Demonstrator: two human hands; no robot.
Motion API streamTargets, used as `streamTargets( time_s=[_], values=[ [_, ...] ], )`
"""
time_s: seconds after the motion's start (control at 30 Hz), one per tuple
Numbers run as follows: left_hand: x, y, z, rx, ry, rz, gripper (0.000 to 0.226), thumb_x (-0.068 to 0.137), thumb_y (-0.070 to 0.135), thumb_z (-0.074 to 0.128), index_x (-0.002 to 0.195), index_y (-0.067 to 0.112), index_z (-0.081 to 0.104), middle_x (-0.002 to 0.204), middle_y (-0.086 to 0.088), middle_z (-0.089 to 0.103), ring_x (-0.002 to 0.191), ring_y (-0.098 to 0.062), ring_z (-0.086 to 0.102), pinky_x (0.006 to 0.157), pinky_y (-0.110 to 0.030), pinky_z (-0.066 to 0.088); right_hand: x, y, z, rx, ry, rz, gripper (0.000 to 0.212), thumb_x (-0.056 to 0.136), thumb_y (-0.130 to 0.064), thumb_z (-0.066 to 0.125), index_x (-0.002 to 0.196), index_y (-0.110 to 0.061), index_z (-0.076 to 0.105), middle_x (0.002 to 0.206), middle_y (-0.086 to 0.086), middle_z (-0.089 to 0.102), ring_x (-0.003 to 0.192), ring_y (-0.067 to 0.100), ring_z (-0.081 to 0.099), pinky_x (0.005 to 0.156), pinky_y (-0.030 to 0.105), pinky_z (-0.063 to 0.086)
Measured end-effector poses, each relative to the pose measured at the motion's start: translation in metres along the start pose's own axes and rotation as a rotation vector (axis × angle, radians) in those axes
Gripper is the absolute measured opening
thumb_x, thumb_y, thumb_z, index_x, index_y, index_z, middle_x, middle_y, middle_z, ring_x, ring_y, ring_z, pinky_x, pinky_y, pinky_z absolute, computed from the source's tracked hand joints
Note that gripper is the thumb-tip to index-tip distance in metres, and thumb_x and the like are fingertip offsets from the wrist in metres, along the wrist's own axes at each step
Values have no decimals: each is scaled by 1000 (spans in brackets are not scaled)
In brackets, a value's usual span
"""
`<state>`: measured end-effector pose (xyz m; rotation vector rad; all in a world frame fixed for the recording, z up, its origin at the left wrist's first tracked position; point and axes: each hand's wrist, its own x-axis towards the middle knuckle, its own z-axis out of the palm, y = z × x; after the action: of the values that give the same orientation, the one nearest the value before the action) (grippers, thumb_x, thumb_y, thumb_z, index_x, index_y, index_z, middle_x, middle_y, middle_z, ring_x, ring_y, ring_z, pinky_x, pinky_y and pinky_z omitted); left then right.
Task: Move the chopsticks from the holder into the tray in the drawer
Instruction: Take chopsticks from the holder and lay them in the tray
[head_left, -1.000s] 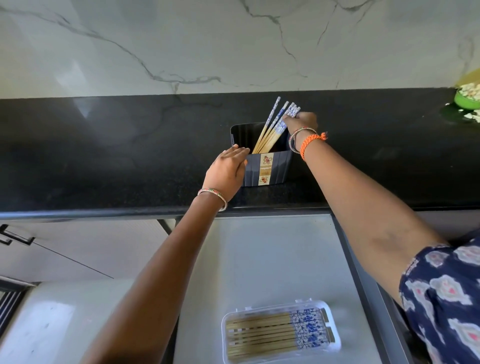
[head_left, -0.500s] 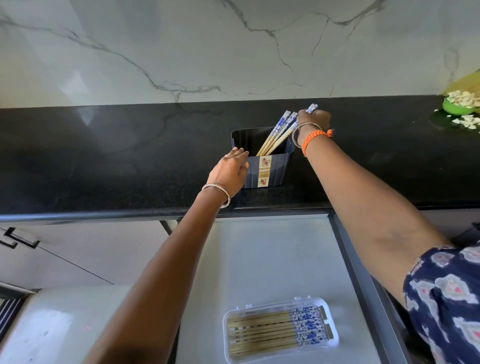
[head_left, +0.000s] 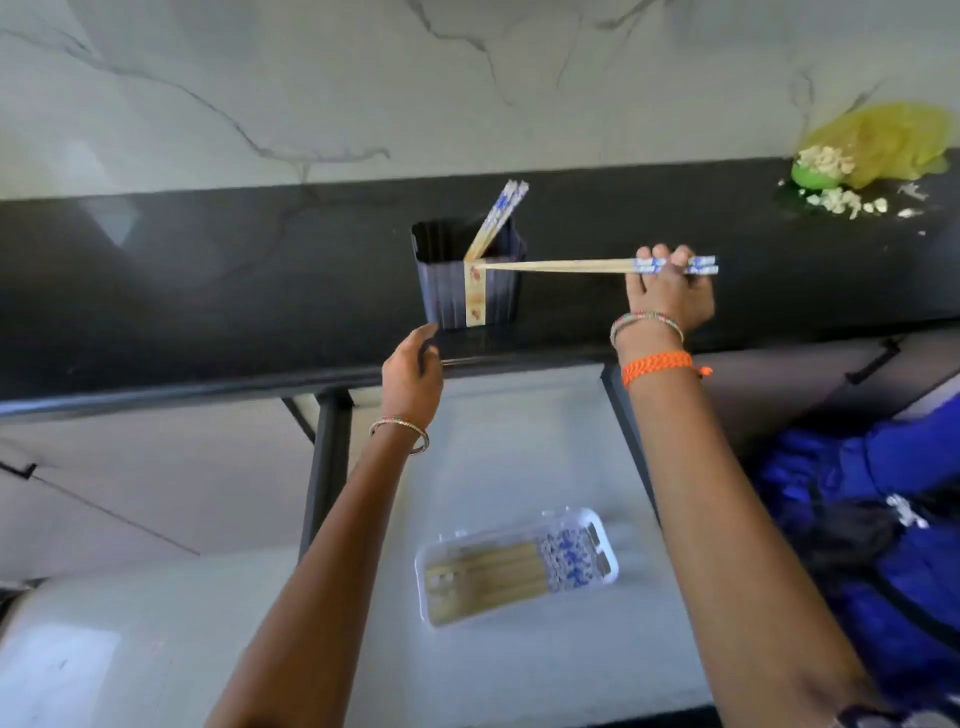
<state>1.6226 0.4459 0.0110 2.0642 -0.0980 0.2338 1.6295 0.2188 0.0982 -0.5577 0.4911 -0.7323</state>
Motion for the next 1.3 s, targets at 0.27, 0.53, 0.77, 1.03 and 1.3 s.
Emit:
streamTargets(
  time_s=[0.27,0.53,0.77,1.03,1.3],
  values=[
    [-143,-107,-1,-6,-80,-531,35,95,11,36,130,6,40,104,-18,56,83,-26,55,65,-24,33,-76,71,-224,-450,67,631,30,105,-15,26,84,-20,47,52,-12,70,59,1,70,55,14,57],
    [-183,-136,-4,-149,-124,-773,8,91,13,50,85,15,54,84,-9,53,81,-20,48,78,-33,44,-105,91,-263,-556,252,730,21,103,-7,38,103,-7,59,145,16,48,134,30,47,98,37,44],
    [-191,-152,8,-335,-170,-976,17,91,9,49,102,1,59,89,-12,52,85,-20,50,85,-34,47,-98,101,-246,-542,331,771,28,100,-1,40,76,-10,50,136,17,55,127,28,53,108,38,40],
    [-186,-150,14,-376,-114,-972,12,90,6,44,92,8,56,94,-14,53,91,-23,50,76,-27,46,-97,99,-235,-995,271,751,13,89,5,45,86,-6,52,68,6,45,49,14,41,56,24,46],
    [-182,-151,22,-192,-146,-813,23,89,2,49,108,-5,59,90,-11,58,84,-21,53,79,-33,44,-119,123,-250,-2047,-1097,70,40,84,1,48,118,-12,65,125,9,63,118,28,57,102,37,46]
  ],
)
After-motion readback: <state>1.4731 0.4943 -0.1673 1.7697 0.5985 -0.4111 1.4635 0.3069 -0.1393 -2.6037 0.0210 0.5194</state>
